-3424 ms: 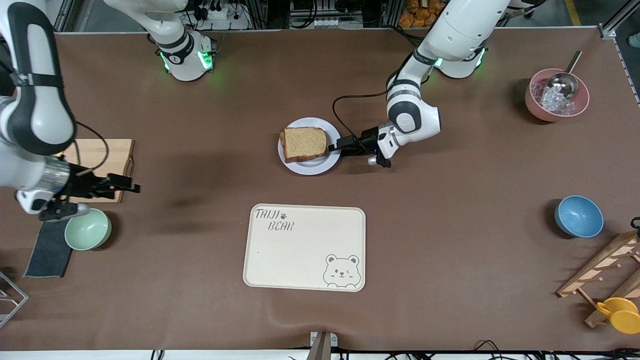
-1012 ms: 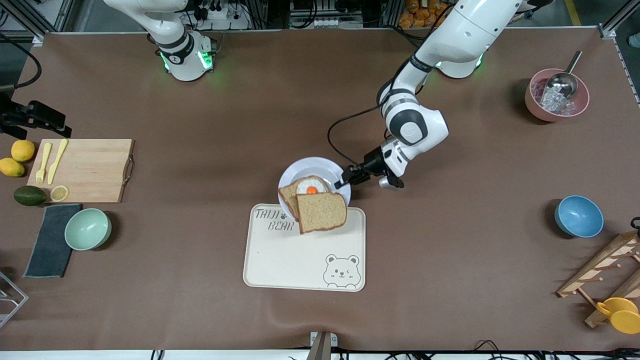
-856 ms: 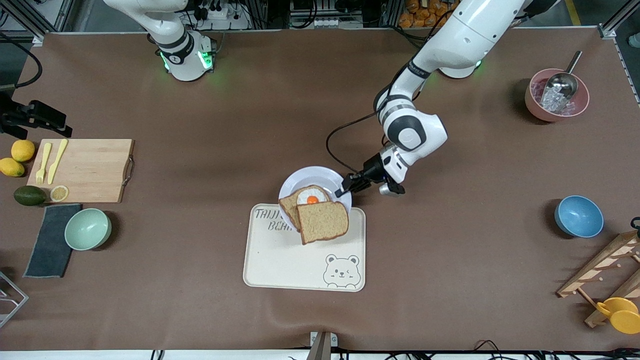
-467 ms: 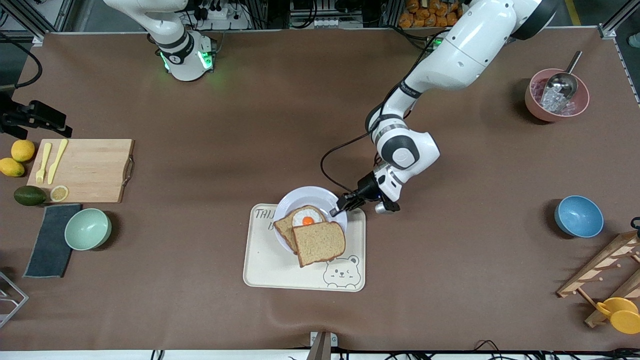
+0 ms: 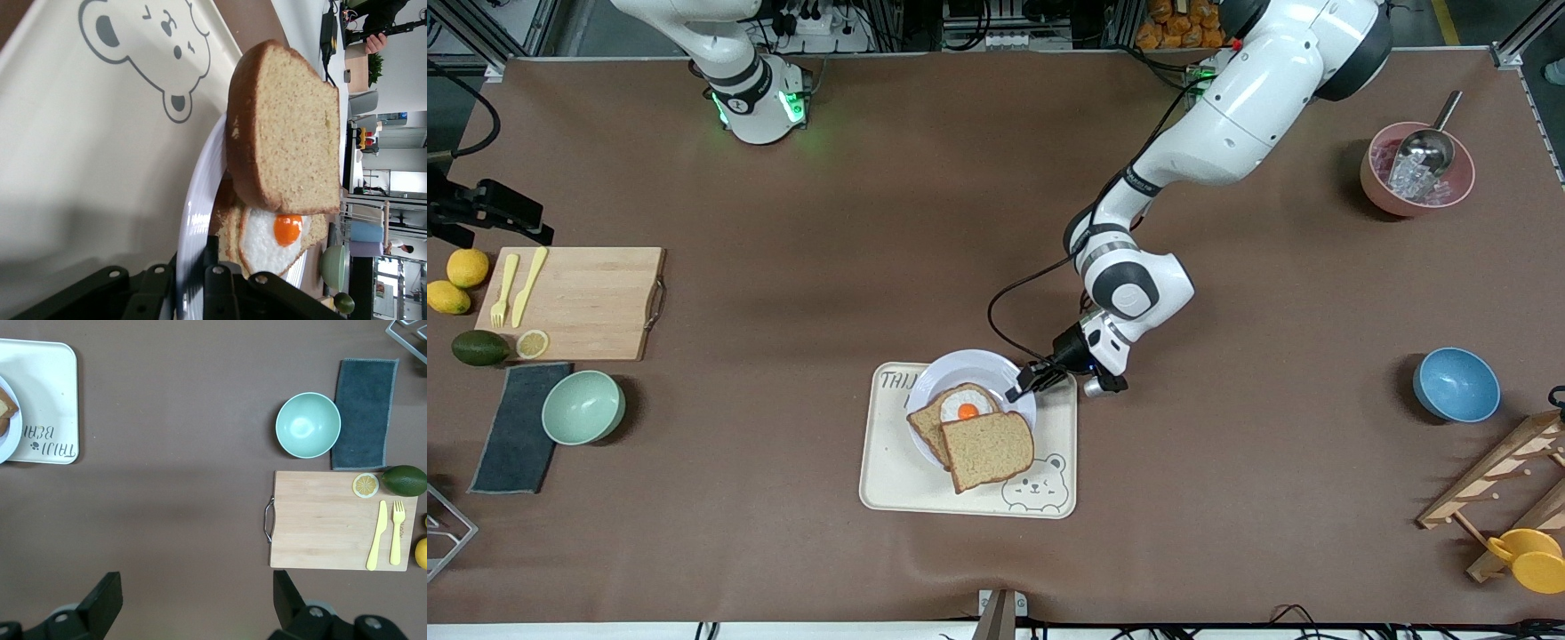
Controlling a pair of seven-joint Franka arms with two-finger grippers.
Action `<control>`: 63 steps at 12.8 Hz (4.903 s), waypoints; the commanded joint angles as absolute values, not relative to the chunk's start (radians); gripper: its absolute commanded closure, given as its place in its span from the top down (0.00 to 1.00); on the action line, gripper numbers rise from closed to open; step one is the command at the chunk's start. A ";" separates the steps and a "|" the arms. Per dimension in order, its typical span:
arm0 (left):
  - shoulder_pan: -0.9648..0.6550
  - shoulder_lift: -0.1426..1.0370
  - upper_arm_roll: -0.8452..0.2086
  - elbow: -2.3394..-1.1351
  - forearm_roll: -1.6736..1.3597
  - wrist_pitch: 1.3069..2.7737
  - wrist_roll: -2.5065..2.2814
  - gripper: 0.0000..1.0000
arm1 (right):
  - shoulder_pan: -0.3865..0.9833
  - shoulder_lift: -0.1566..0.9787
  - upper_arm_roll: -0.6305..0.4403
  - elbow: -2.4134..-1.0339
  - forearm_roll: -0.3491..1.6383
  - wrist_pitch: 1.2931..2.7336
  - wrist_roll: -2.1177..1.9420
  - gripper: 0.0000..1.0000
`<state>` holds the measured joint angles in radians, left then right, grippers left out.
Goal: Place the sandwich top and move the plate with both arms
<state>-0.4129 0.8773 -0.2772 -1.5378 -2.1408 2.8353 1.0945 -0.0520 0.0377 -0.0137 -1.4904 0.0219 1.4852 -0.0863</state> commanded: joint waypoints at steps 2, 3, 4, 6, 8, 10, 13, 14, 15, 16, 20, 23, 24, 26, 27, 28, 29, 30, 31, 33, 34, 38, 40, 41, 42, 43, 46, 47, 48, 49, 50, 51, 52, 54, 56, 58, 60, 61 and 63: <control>-0.466 0.910 -0.224 -1.480 -2.143 2.852 1.095 0.00 | -0.054 0.011 -0.017 -1.522 0.006 1.497 -0.069 1.00; -0.465 0.910 -0.224 -1.480 -2.143 2.852 1.095 0.01 | -0.061 0.011 -0.017 -1.522 0.006 1.496 -0.069 1.00; -0.460 0.910 -0.224 -1.479 -2.144 2.852 1.097 0.61 | -0.061 0.012 -0.017 -1.522 0.006 1.496 -0.069 1.00; -0.459 0.902 -0.222 -1.480 -2.140 2.852 1.095 1.00 | -0.063 0.014 -0.018 -1.522 0.008 1.496 -0.069 1.00; -0.454 0.893 -0.219 -1.483 -2.129 2.865 1.098 1.00 | -0.063 0.015 -0.018 -1.522 0.008 1.496 -0.069 1.00; -0.457 0.868 -0.206 -1.488 -2.093 2.951 1.098 1.00 | -0.063 0.017 -0.018 -1.522 0.008 1.497 -0.069 1.00; -0.466 0.842 -0.213 -1.500 -2.083 3.077 1.104 1.00 | -0.080 0.023 -0.018 -1.520 0.011 1.499 -0.075 1.00; -0.466 0.822 -0.216 -1.517 -2.083 3.101 1.104 1.00 | -0.086 0.031 -0.018 -1.516 0.012 1.499 -0.089 1.00; -0.465 0.795 -0.228 -1.540 -2.083 3.132 1.103 1.00 | -0.090 0.032 -0.018 -1.514 0.012 1.499 -0.103 1.00; -0.463 0.770 -0.242 -1.555 -2.083 3.170 1.103 1.00 | -0.092 0.032 -0.020 -1.513 0.011 1.499 -0.129 1.00; -0.450 0.693 -0.249 -1.592 -2.083 3.278 1.106 1.00 | -0.104 0.041 -0.020 -1.513 0.006 1.497 -0.180 1.00; -0.375 0.686 -0.235 -1.575 -1.970 3.275 1.111 1.00 | -0.104 0.040 -0.021 -1.513 0.006 1.496 -0.164 1.00; -0.342 0.692 -0.241 -1.574 -1.923 3.272 1.111 1.00 | -0.101 0.040 -0.021 -1.513 0.006 1.496 -0.146 1.00; -0.293 0.699 -0.242 -1.577 -1.843 3.226 1.111 1.00 | -0.097 0.037 -0.020 -1.513 0.006 1.493 -0.083 1.00; -0.282 0.699 -0.241 -1.580 -1.821 3.217 1.111 1.00 | -0.094 0.034 -0.017 -1.513 0.006 1.493 -0.056 1.00; -0.282 0.699 -0.239 -1.583 -1.804 3.217 1.111 1.00 | -0.094 0.034 -0.015 -1.513 0.008 1.496 -0.049 1.00; -0.273 0.701 -0.239 -1.586 -1.778 3.215 1.111 1.00 | -0.092 0.032 -0.014 -1.513 0.008 1.496 -0.048 1.00; -0.223 0.698 -0.248 -1.603 -1.726 3.188 1.111 1.00 | -0.092 0.032 -0.014 -1.513 0.009 1.496 -0.046 1.00; -0.191 0.692 -0.264 -1.638 -1.667 3.141 1.111 1.00 | -0.092 0.031 -0.014 -1.513 0.008 1.494 -0.048 1.00; -0.151 0.672 -0.264 -1.692 -1.559 3.081 1.109 1.00 | -0.092 0.029 -0.012 -1.514 0.008 1.493 -0.048 1.00; -0.147 0.657 -0.261 -1.713 -1.539 3.053 1.109 1.00 | -0.092 0.029 -0.012 -1.513 0.008 1.493 -0.048 1.00; -0.156 0.583 -0.192 -1.791 -1.477 2.938 1.100 1.00 | -0.092 0.029 -0.012 -1.513 0.008 1.493 -0.048 1.00; -0.164 0.551 -0.141 -1.821 -1.412 2.869 1.079 1.00 | -0.091 0.029 -0.012 -1.513 0.009 1.493 -0.048 1.00; -0.161 0.536 -0.126 -1.836 -1.346 2.831 1.031 1.00 | -0.089 0.029 -0.012 -1.513 0.009 1.494 -0.046 1.00; -0.161 0.517 -0.103 -1.847 -1.272 2.788 0.976 1.00 | -0.089 0.029 -0.012 -1.513 0.009 1.494 -0.046 1.00; -0.164 0.503 -0.078 -1.850 -1.214 2.746 0.927 1.00 | -0.089 0.029 -0.012 -1.514 0.009 1.494 -0.048 1.00; -0.160 0.473 -0.043 -1.856 -1.074 2.668 0.818 1.00 | -0.087 0.029 -0.011 -1.513 0.009 1.494 -0.046 1.00; -0.160 0.460 -0.032 -1.856 -1.013 2.634 0.771 1.00 | -0.087 0.029 -0.011 -1.514 0.009 1.494 -0.046 1.00; -0.163 0.448 -0.011 -1.855 -0.944 2.594 0.712 1.00 | -0.086 0.029 -0.011 -1.514 0.009 1.493 -0.046 1.00; -0.164 0.433 0.007 -1.852 -0.877 2.554 0.657 1.00 | -0.087 0.029 -0.011 -1.514 0.009 1.493 -0.046 1.00; -0.163 0.420 0.020 -1.845 -0.814 2.516 0.611 1.00 | -0.087 0.029 -0.011 -1.514 0.008 1.493 -0.046 1.00; -0.161 0.408 0.035 -1.838 -0.751 2.473 0.573 1.00 | -0.087 0.029 -0.011 -1.516 0.009 1.493 -0.046 1.00; -0.164 0.399 0.061 -1.818 -0.674 2.411 0.534 1.00 | -0.087 0.031 -0.011 -1.516 0.008 1.493 -0.046 1.00; -0.161 0.379 0.095 -1.757 -0.521 2.248 0.445 1.00 | -0.087 0.031 -0.011 -1.517 0.009 1.493 -0.046 1.00; -0.161 0.333 0.110 -1.730 -0.360 2.128 0.306 1.00 | -0.087 0.031 -0.011 -1.517 0.008 1.493 -0.046 1.00; -0.157 0.282 0.110 -1.703 -0.203 2.038 0.214 1.00 | -0.087 0.032 -0.011 -1.517 0.008 1.494 -0.046 1.00; -0.150 0.235 0.113 -1.652 -0.161 1.883 0.181 1.00 | -0.089 0.032 -0.012 -1.519 0.009 1.494 -0.046 1.00; -0.150 0.204 0.120 -1.643 -0.152 1.835 0.145 1.00 | -0.090 0.032 -0.012 -1.519 0.009 1.493 -0.046 1.00; -0.150 0.135 0.121 -1.638 -0.123 1.771 0.063 1.00 | -0.091 0.032 -0.012 -1.519 0.009 1.493 -0.046 1.00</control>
<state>-0.1516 0.2024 0.1205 -1.6353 -0.1674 1.8329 0.1348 -0.0867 0.0434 -0.0187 -1.5093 0.0191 1.4918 -0.0660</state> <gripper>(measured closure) 0.000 0.000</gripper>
